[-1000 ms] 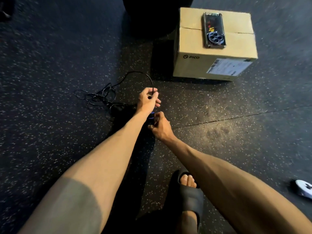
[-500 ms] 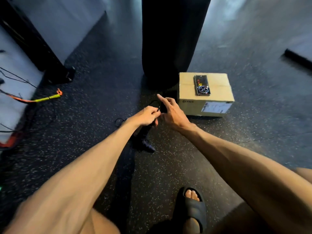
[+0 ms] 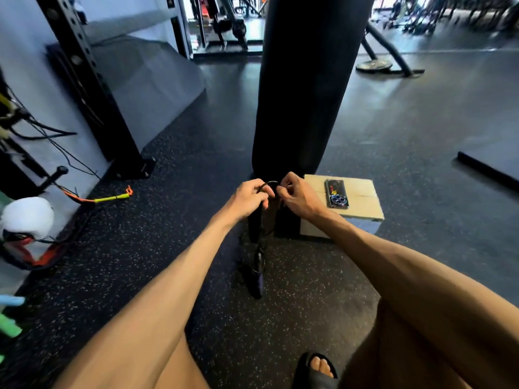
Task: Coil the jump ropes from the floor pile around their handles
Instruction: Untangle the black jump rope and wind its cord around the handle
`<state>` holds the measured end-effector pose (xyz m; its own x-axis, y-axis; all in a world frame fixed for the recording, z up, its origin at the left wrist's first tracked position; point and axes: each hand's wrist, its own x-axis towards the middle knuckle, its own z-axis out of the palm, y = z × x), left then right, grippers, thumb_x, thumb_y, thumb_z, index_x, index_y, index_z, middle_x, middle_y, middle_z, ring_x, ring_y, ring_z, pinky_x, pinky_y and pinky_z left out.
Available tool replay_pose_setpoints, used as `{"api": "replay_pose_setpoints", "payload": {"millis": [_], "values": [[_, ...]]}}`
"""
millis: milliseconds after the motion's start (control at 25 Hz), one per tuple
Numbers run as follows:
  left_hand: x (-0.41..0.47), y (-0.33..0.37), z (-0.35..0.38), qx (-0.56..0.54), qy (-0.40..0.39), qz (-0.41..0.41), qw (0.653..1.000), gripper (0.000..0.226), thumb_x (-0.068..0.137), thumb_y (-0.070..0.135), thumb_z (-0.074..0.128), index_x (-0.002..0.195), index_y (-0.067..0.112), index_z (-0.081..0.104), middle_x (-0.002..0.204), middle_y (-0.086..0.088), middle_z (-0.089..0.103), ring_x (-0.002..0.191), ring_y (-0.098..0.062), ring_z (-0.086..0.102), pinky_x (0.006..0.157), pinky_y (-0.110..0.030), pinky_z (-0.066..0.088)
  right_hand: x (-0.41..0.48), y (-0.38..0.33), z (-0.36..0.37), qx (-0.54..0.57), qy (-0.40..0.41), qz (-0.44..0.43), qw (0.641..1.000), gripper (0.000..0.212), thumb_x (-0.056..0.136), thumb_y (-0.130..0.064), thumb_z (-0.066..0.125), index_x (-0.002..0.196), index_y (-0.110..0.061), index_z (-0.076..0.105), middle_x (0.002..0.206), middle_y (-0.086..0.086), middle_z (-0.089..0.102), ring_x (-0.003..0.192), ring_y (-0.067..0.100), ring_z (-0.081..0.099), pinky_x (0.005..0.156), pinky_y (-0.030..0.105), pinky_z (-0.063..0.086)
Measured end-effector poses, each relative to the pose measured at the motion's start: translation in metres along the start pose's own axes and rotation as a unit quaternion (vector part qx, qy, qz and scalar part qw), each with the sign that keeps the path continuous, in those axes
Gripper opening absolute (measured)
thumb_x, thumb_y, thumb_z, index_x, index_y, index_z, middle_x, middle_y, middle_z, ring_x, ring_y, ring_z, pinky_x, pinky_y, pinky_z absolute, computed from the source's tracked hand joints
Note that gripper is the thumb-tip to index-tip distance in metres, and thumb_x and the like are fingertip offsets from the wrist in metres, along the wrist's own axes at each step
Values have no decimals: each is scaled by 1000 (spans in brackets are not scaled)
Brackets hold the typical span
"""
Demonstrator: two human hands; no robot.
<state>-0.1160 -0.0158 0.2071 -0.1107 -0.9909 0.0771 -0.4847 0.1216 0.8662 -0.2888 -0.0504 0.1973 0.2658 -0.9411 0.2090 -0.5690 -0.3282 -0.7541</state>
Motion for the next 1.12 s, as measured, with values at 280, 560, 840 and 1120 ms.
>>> {"api": "replay_pose_setpoints", "payload": {"millis": [280, 560, 840, 1120], "values": [[-15, 2, -12, -25, 111, 63, 992, 24, 101, 20, 49, 87, 7, 65, 59, -3, 60, 60, -11, 62, 65, -21, 46, 4, -31, -18, -46, -31, -63, 996, 36, 93, -45, 61, 74, -15, 66, 63, -6, 56, 55, 6, 50, 51, 20, 40], [-9, 4, -29, -167, 124, 59, 976, 24, 101, 11, 47, 85, 4, 65, 66, -4, 60, 56, -14, 54, 62, -29, 46, -18, -2, -22, -6, -335, 130, 933, 27, 101, -24, 50, 102, -2, 66, 94, 19, 73, 94, 31, 71, 89, 45, 57], [-17, -7, -38, -208, 56, -6, 976, 24, 101, 3, 40, 96, 2, 64, 57, -1, 43, 46, -9, 36, 51, -25, 28, -2, -13, -30, 15, -71, 30, 997, 30, 103, -24, 48, 99, -6, 71, 67, 14, 61, 57, 20, 59, 50, 27, 50], [-27, -1, -36, -305, -11, -35, 951, 34, 104, 23, 41, 78, 9, 57, 51, 6, 27, 45, -8, 23, 45, -20, 21, 9, -35, -41, 95, 166, -67, 979, 17, 96, -27, 62, 104, -12, 60, 91, 4, 68, 81, 11, 66, 66, 22, 56]]}}
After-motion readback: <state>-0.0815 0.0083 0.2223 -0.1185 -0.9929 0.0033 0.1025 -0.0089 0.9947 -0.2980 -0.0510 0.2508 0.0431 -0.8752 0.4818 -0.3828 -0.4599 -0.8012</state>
